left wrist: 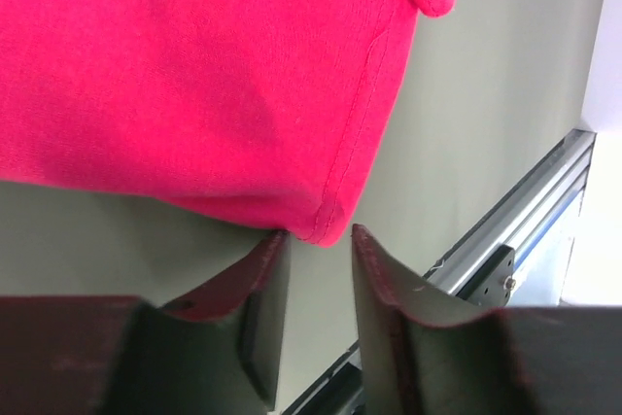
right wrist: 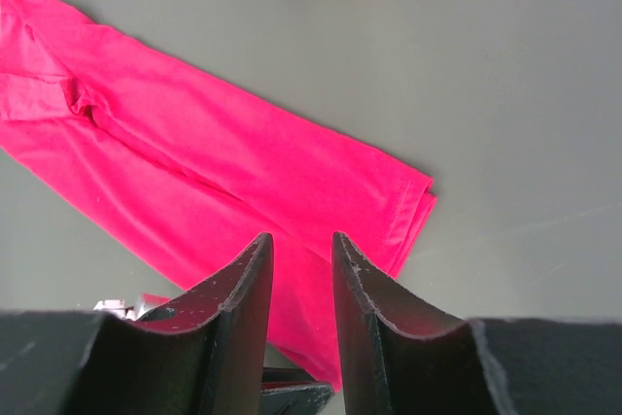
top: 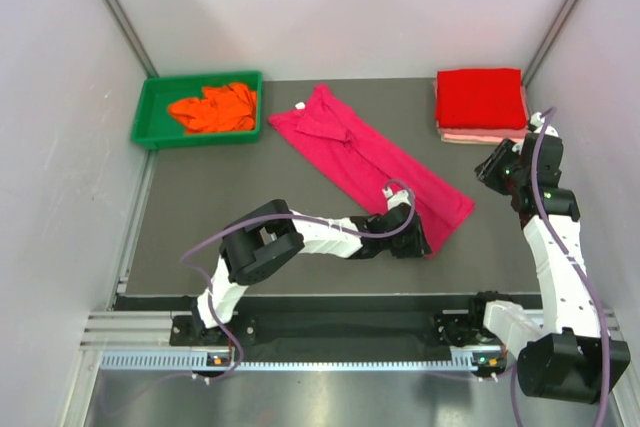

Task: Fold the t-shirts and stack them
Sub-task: Fold the tshirt

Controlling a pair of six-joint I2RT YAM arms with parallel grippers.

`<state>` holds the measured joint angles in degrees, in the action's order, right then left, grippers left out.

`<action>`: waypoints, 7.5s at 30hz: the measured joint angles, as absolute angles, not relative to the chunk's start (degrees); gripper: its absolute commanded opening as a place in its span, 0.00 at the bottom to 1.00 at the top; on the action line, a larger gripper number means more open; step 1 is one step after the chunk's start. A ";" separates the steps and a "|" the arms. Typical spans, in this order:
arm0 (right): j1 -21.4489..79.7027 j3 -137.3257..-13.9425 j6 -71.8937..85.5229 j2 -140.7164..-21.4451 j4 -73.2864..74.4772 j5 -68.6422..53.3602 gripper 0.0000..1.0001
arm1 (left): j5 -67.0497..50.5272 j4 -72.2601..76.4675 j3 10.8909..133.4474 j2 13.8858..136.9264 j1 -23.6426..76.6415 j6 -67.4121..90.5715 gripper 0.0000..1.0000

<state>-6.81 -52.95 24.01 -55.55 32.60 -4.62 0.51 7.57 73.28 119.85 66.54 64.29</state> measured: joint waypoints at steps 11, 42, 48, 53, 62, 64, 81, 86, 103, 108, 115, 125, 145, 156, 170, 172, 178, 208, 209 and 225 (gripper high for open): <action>-6.90 -52.90 24.01 -55.55 32.60 -4.62 0.32 | 0.32 7.90 73.38 120.90 66.54 66.04 0.00; -6.46 -44.82 23.09 -52.29 32.58 -10.92 0.32 | 2.13 1.72 46.26 96.95 70.24 66.13 0.00; -1.91 -36.97 23.46 -50.63 32.77 -12.60 0.32 | 2.94 -2.35 38.96 86.41 70.28 67.57 0.00; 12.40 -33.50 27.77 -50.72 33.47 -12.27 0.31 | 3.36 -6.11 36.47 79.22 70.30 67.94 0.00; 30.26 -29.87 38.48 -49.06 32.58 -7.40 0.31 | 4.60 -14.59 28.49 62.39 70.35 70.37 0.00; 33.82 -29.50 40.86 -48.88 32.38 -5.93 0.31 | 5.41 -17.41 26.96 58.54 70.35 70.67 0.00; 57.36 -23.83 60.29 -52.77 28.05 4.69 0.32 | 6.42 -25.56 20.34 46.65 70.35 72.18 0.00; 58.70 -22.11 63.11 -51.53 27.46 5.82 0.33 | 5.96 -25.32 19.66 46.65 70.35 72.16 0.00; 64.45 -20.14 68.86 -53.34 23.46 6.52 0.35 | 4.89 -24.27 18.92 47.40 70.35 72.23 0.00; 66.02 -20.12 70.02 -53.78 24.38 7.99 0.36 | 4.86 -24.27 18.92 47.35 70.35 72.29 0.00; 66.65 -20.12 71.07 -53.65 25.67 9.65 0.39 | 4.84 -24.27 18.92 47.35 70.35 72.34 0.00; 67.05 -19.14 71.37 -53.71 23.86 9.78 0.33 | 4.75 -24.01 18.90 47.40 70.35 72.38 0.00; 77.38 -23.81 76.14 -47.88 28.38 16.80 0.00 | 5.85 -31.55 25.76 43.68 70.39 71.83 0.00; 83.24 -24.08 81.67 -47.31 34.39 22.44 0.00 | 2.63 -30.50 23.55 45.67 70.57 72.38 0.00; 82.96 -28.67 75.37 -52.95 37.12 27.03 0.00 | 7.44 -29.95 23.68 45.98 70.30 73.25 0.00; 82.00 -31.35 72.69 -55.57 37.36 27.53 0.00 | 8.19 -30.02 24.51 46.65 69.23 72.66 0.00; 76.55 -37.10 63.55 -59.83 36.47 28.80 0.00 | 8.12 -27.86 28.23 52.21 63.70 68.69 0.00; 42.61 -72.23 19.86 -96.31 24.40 16.27 0.00 | -9.45 -17.50 62.89 91.79 24.88 41.80 0.00; 41.95 -73.80 19.38 -97.60 24.47 15.66 0.00 | -9.78 -17.50 64.03 93.10 24.25 41.63 0.00; 34.59 -86.67 14.50 -111.77 29.28 10.46 0.00 | -11.14 -17.63 70.02 103.81 18.87 38.98 0.00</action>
